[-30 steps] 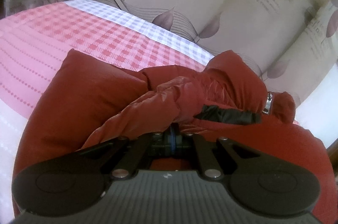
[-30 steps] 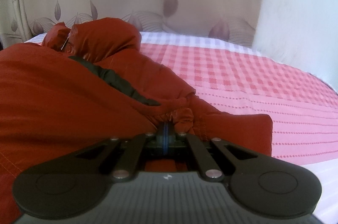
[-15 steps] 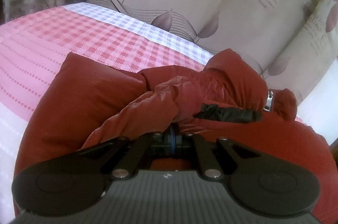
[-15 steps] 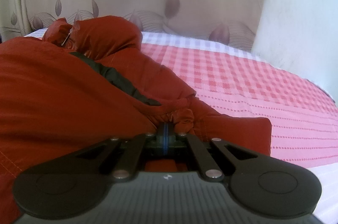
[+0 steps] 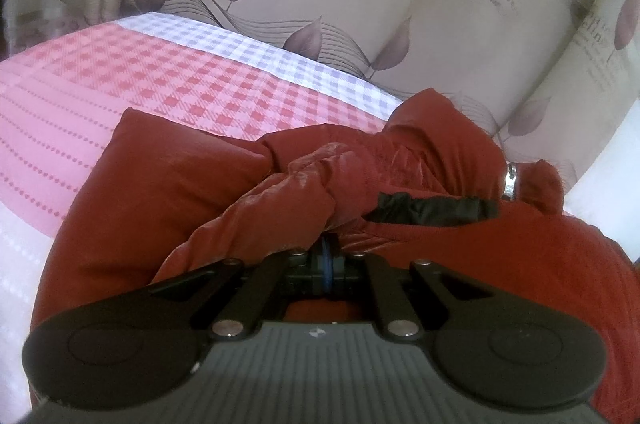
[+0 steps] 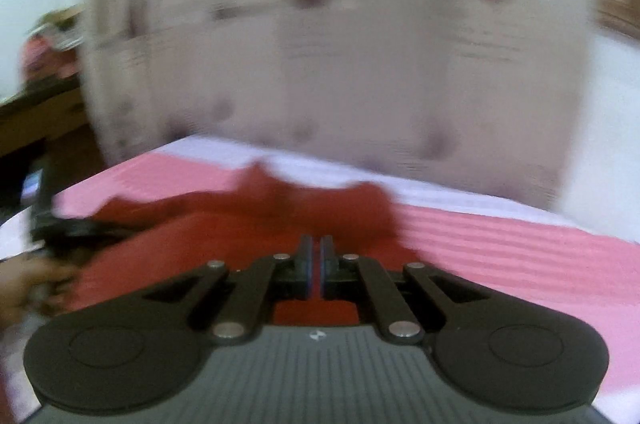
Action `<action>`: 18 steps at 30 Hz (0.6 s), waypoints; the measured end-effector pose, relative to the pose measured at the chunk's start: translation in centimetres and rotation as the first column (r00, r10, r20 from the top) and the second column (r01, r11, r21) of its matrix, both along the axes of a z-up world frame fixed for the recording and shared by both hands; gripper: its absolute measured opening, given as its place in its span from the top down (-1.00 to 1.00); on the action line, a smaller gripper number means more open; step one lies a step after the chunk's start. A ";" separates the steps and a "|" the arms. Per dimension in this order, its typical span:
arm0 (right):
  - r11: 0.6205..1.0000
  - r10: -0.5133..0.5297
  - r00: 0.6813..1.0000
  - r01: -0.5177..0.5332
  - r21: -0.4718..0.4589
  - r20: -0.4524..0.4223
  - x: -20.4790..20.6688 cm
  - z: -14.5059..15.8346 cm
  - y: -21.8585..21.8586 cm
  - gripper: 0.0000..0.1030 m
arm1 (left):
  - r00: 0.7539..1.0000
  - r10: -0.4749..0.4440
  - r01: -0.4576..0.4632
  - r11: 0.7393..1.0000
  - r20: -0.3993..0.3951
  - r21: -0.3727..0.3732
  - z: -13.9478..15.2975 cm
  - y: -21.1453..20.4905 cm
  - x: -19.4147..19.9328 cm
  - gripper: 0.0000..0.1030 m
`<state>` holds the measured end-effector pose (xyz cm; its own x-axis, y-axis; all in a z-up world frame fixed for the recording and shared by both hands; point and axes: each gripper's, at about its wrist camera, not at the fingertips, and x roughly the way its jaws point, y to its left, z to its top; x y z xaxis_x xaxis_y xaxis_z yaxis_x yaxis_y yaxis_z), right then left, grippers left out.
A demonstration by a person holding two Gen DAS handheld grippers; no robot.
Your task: Fold large clothes
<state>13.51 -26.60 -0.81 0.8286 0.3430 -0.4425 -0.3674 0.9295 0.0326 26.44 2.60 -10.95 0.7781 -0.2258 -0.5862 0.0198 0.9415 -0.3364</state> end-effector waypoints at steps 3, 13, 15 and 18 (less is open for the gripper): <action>0.992 0.079 0.996 -0.081 -0.096 -0.031 0.8 -1.4 5.0 0.97 | 1.000 0.000 0.000 1.000 0.001 -0.002 0.0 0.0 0.0 0.77; 0.984 0.037 0.989 -0.060 -0.169 -0.141 2.9 -7.6 6.8 0.99 | 1.000 -0.003 0.003 0.997 0.007 -0.079 0.0 0.7 -0.1 0.77; 0.986 0.034 0.990 -0.056 -0.159 -0.136 3.0 -8.2 6.7 1.00 | 1.000 -0.010 0.010 0.998 0.004 -0.069 0.4 0.6 -0.3 0.77; 0.991 0.030 0.990 -0.047 -0.122 -0.139 2.9 -8.9 6.0 1.00 | 1.000 -0.021 0.021 0.998 -0.002 -0.066 1.9 0.9 -1.1 0.82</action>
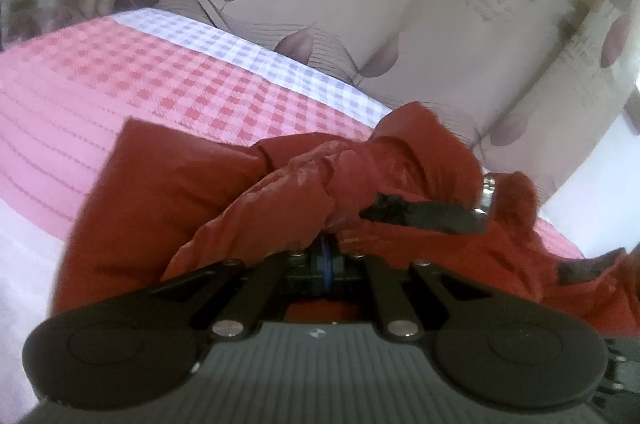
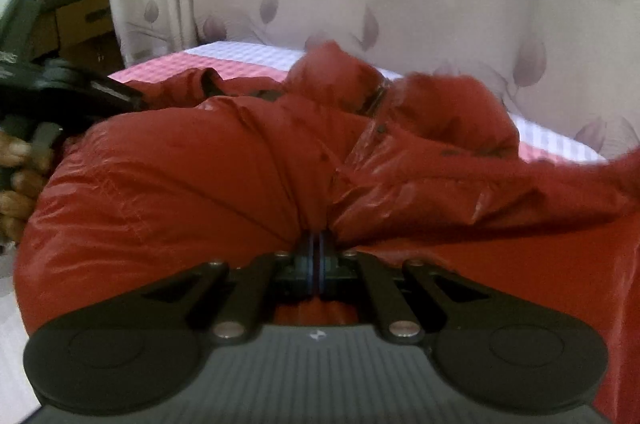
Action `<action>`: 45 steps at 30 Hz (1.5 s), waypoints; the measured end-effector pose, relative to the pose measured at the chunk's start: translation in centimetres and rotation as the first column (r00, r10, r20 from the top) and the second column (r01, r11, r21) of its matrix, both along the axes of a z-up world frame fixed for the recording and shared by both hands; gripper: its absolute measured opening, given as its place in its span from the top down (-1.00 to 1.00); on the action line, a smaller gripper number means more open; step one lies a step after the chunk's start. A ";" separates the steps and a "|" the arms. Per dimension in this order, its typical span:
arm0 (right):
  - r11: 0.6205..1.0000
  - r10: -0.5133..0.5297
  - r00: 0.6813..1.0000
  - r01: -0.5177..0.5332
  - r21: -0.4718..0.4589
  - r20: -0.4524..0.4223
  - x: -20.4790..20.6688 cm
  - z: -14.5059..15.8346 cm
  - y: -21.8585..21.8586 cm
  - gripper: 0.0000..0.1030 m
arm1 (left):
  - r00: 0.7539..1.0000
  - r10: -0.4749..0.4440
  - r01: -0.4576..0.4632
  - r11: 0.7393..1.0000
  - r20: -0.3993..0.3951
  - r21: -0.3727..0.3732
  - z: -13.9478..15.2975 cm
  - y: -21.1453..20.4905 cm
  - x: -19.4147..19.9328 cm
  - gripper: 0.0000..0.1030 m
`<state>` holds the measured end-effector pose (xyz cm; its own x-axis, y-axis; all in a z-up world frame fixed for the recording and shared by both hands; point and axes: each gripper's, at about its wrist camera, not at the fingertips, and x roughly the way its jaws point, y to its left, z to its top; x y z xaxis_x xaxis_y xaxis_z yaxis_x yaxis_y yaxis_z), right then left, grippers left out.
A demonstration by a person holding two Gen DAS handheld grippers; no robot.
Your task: Fold large clothes
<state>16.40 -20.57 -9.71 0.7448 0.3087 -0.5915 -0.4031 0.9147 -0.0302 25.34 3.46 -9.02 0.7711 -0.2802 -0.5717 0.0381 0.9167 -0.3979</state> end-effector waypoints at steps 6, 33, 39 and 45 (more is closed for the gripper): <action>0.998 0.002 1.000 -0.001 0.065 -0.003 0.2 -0.2 -1.0 1.00 | 0.978 -0.161 0.170 0.984 0.132 -0.053 5.6 -3.8 -5.5 0.75; 0.926 -0.280 0.944 0.313 0.209 -0.175 3.0 -1.3 -17.2 0.90 | 0.973 -0.227 0.225 0.973 -0.033 -0.050 -0.2 -9.4 -1.5 0.77; 0.921 -0.285 0.943 0.320 0.223 -0.175 2.2 -0.5 -17.9 0.89 | 0.974 -0.227 0.227 0.974 0.001 -0.015 -0.3 -9.6 -2.1 0.77; 0.910 -0.305 0.949 0.267 0.316 0.078 -5.1 5.8 -16.7 0.58 | 0.979 -0.201 0.202 0.979 0.041 0.002 2.0 -9.1 -3.9 0.58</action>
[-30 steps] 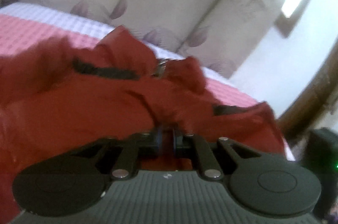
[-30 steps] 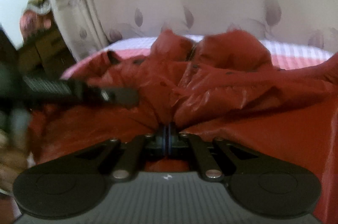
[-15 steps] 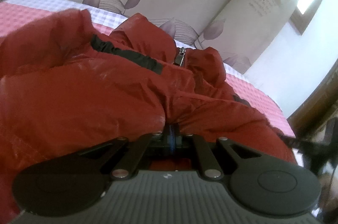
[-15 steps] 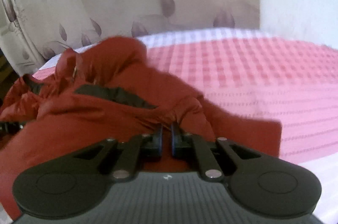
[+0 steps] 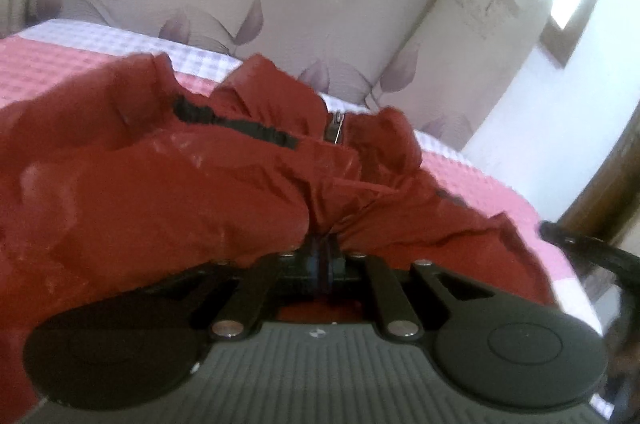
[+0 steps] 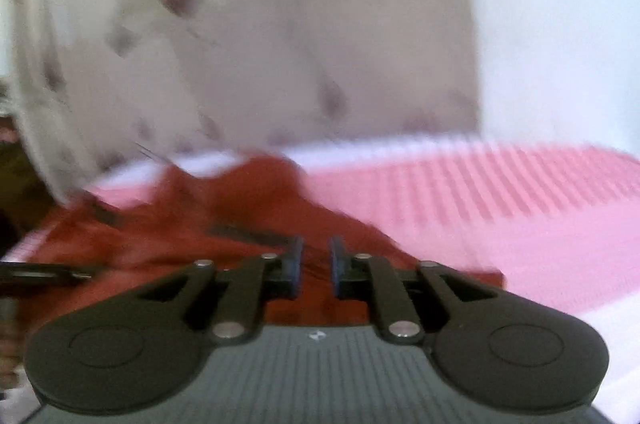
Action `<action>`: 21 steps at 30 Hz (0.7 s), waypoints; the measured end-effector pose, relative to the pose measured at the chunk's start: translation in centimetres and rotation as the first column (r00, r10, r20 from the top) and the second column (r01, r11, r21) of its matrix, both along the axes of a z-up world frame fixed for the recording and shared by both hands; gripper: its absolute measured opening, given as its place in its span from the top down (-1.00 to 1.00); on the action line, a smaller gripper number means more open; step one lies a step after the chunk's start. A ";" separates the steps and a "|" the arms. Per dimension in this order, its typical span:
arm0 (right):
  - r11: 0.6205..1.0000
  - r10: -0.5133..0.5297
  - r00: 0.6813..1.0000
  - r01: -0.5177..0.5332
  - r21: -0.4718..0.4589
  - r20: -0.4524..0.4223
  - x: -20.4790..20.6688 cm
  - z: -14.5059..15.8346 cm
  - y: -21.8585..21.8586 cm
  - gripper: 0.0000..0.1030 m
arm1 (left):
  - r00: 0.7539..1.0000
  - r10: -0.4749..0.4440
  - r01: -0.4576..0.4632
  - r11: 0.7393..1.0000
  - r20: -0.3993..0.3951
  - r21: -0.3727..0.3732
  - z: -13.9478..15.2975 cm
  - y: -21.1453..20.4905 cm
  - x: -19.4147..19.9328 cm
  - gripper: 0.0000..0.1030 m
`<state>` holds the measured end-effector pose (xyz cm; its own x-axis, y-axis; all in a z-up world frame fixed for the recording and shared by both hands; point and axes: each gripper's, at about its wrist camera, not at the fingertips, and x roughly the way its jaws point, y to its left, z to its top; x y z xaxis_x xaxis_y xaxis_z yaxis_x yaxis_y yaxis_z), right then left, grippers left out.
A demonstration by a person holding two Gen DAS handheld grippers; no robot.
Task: Fold large clothes
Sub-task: 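Open both grippers and release the red jacket onto the bed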
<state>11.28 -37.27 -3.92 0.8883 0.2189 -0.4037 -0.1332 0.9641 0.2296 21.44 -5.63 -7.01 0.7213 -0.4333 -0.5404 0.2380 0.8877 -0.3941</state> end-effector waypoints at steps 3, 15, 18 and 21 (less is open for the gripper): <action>0.995 0.096 0.987 -0.093 -0.026 0.125 -3.4 2.0 2.6 -0.04 | 1.000 0.017 -0.017 1.000 0.019 0.006 1.1 0.1 -1.0 0.21; 0.946 0.315 0.935 -0.295 -0.133 0.163 -6.0 1.7 12.1 -0.46 | 0.986 0.090 -0.112 0.980 0.138 0.162 4.0 0.3 -4.8 -0.79; 0.947 0.308 0.940 -0.287 -0.147 0.150 -6.2 1.1 12.8 -0.47 | 0.986 0.097 -0.120 0.979 0.138 0.166 4.2 0.9 -5.0 -0.83; 0.946 0.308 0.942 -0.290 -0.142 0.134 -6.3 0.6 12.9 -0.47 | 0.984 0.105 -0.131 0.974 0.147 0.182 4.2 1.4 -5.3 -0.87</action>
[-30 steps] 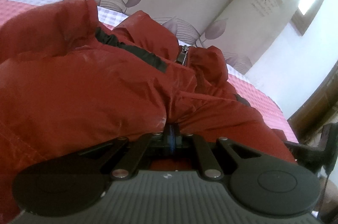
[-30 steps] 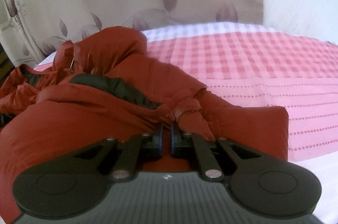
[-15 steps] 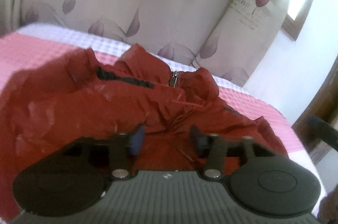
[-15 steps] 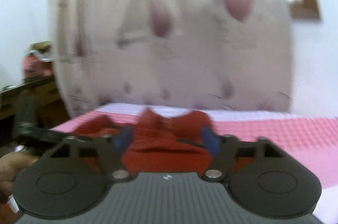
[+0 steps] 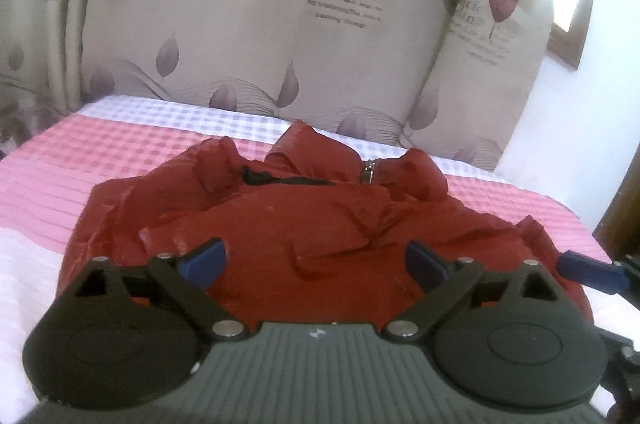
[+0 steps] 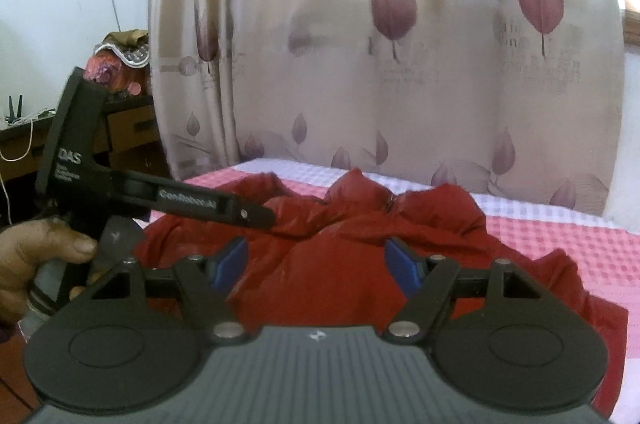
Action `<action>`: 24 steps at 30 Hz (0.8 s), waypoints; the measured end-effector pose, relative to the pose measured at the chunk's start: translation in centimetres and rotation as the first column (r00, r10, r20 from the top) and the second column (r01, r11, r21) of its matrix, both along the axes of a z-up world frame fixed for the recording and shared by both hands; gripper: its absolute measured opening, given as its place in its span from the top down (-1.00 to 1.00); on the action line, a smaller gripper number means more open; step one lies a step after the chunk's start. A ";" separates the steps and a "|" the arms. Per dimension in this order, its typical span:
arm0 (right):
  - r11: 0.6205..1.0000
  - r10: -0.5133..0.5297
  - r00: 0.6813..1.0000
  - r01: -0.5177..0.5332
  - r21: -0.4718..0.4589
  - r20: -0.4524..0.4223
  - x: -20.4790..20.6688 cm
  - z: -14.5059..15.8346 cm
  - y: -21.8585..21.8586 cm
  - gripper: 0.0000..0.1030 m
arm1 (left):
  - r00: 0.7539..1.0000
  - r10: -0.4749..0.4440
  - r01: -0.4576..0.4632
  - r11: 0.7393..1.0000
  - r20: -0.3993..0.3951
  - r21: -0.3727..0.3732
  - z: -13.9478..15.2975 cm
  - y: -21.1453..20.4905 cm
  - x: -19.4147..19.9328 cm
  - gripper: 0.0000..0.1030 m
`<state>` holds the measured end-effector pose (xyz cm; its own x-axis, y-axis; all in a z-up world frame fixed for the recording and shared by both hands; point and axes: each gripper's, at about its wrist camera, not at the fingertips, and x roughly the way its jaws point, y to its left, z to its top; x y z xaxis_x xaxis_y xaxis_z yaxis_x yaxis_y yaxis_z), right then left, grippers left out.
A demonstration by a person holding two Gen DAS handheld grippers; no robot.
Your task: Fold large clothes
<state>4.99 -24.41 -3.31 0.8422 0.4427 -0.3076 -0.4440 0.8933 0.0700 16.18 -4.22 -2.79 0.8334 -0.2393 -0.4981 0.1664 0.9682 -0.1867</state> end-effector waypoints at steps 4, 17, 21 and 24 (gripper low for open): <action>1.000 0.005 1.000 -0.005 -0.012 -0.024 0.3 -0.8 0.4 -0.47 | 1.000 0.008 -0.008 1.000 0.003 0.018 0.0 0.5 -0.1 -0.92; 1.000 0.014 1.000 -0.014 -0.028 -0.002 0.3 -1.0 0.2 -0.47 | 0.999 -0.048 0.048 0.998 0.024 -0.036 1.7 12.3 0.2 -0.92; 1.000 0.010 1.000 -0.010 0.006 -0.030 1.1 -1.8 0.0 -0.47 | 0.992 -0.071 0.060 0.993 -0.100 -0.106 -0.4 16.9 2.6 -0.75; 1.000 0.015 0.999 -0.015 -0.010 -0.047 1.4 -2.5 0.2 -0.47 | 0.978 -0.108 0.073 0.979 -0.181 -0.190 -2.8 19.0 4.1 -0.75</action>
